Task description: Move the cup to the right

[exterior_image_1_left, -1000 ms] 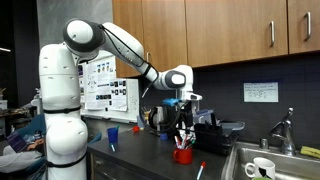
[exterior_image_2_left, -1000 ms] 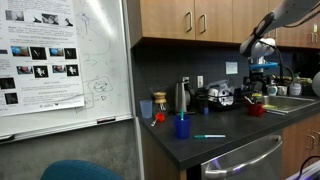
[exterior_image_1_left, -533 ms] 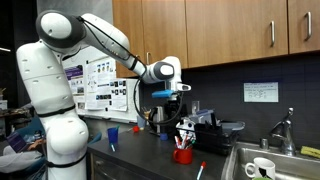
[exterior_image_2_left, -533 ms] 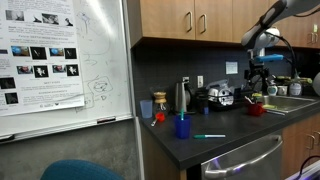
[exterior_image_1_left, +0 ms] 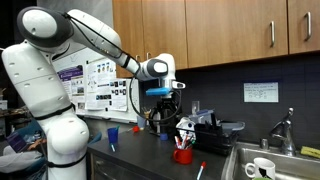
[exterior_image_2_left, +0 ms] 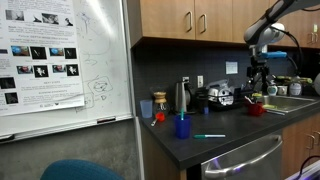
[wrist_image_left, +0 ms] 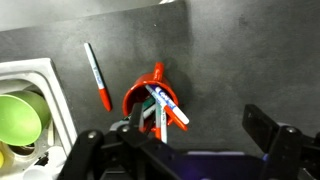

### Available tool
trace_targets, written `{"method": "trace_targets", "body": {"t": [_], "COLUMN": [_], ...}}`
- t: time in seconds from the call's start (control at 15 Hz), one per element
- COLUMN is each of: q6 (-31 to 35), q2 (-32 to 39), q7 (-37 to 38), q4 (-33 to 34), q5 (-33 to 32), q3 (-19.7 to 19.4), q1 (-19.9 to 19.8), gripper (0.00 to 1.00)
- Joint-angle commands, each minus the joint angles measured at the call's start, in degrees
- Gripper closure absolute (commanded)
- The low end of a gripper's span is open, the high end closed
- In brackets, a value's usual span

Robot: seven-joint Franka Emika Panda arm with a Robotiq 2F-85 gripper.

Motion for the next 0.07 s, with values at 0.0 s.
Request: {"method": "trace_targets", "body": {"t": [0.0], "q6": [-0.1], "q2": [0.0], "q7": [0.0], "q4": [0.0], "q5": [0.0], "q3": [-0.1], "q1": [0.2], "gripper": [0.00]}}
